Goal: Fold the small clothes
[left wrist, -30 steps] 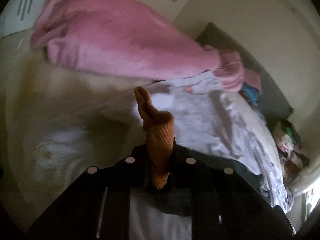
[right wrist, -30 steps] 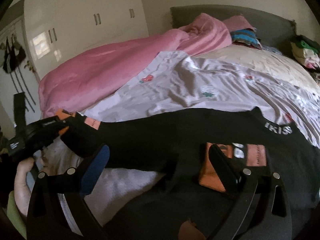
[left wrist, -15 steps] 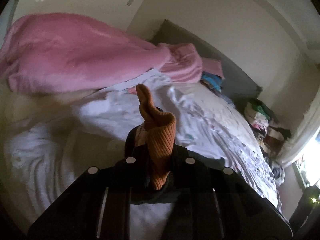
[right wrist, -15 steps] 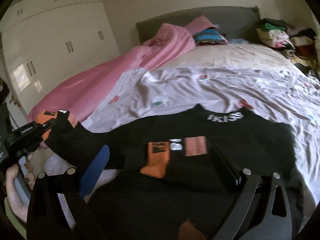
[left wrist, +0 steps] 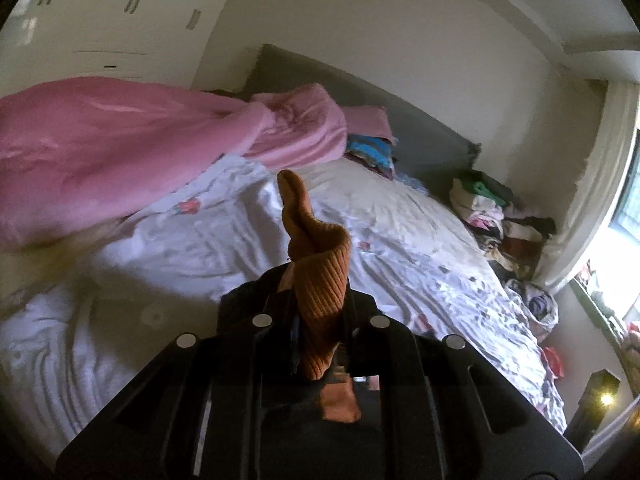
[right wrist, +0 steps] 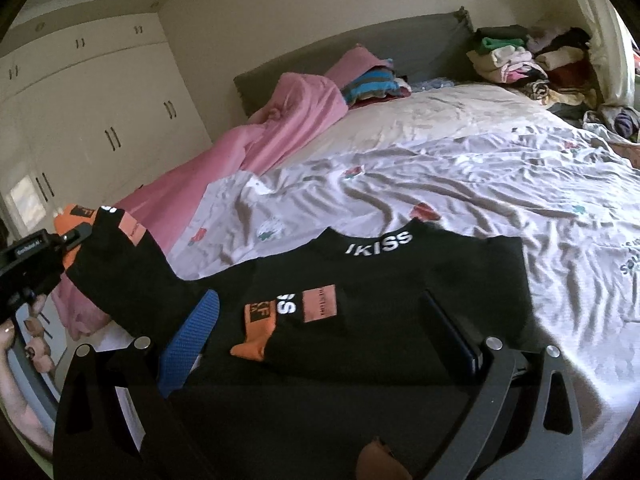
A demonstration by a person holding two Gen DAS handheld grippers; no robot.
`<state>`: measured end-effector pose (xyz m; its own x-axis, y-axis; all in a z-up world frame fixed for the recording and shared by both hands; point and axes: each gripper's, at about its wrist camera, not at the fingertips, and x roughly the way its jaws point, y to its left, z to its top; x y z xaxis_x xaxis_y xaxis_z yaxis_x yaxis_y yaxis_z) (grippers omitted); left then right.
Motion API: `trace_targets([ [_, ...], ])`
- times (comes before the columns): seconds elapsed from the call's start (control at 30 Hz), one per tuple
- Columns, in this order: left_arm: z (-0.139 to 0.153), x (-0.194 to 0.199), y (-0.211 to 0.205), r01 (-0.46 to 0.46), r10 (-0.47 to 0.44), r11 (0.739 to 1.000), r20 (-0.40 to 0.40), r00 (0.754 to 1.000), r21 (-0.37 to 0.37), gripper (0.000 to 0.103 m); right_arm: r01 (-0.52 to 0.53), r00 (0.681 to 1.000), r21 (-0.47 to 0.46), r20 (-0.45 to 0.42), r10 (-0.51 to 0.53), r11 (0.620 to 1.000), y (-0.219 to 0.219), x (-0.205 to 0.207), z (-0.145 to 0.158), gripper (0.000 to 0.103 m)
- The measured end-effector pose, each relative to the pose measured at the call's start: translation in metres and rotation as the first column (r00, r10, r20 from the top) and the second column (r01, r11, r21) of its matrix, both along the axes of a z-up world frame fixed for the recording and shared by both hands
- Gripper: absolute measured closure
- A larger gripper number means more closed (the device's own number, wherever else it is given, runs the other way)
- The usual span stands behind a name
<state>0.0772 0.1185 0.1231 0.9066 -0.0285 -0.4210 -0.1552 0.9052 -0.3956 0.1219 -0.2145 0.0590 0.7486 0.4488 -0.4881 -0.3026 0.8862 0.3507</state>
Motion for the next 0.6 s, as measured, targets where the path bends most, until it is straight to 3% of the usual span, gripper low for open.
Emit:
trace_targets([
  [0.37, 0.007, 0.022, -0.050, 0.140, -0.140, 0.990, -0.016, 0.990, 0.005, 0.096, 0.075, 0.997, 0.045, 0.004, -0.075, 0.996, -0.043, -0.004, 0.001, 0.004],
  [0.6, -0.004, 0.035, -0.079, 0.228, -0.228, 0.974, -0.045, 0.973, -0.001, 0.096, 0.119, 0.993, 0.049, 0.005, -0.119, 0.992, -0.064, -0.005, 0.000, 0.004],
])
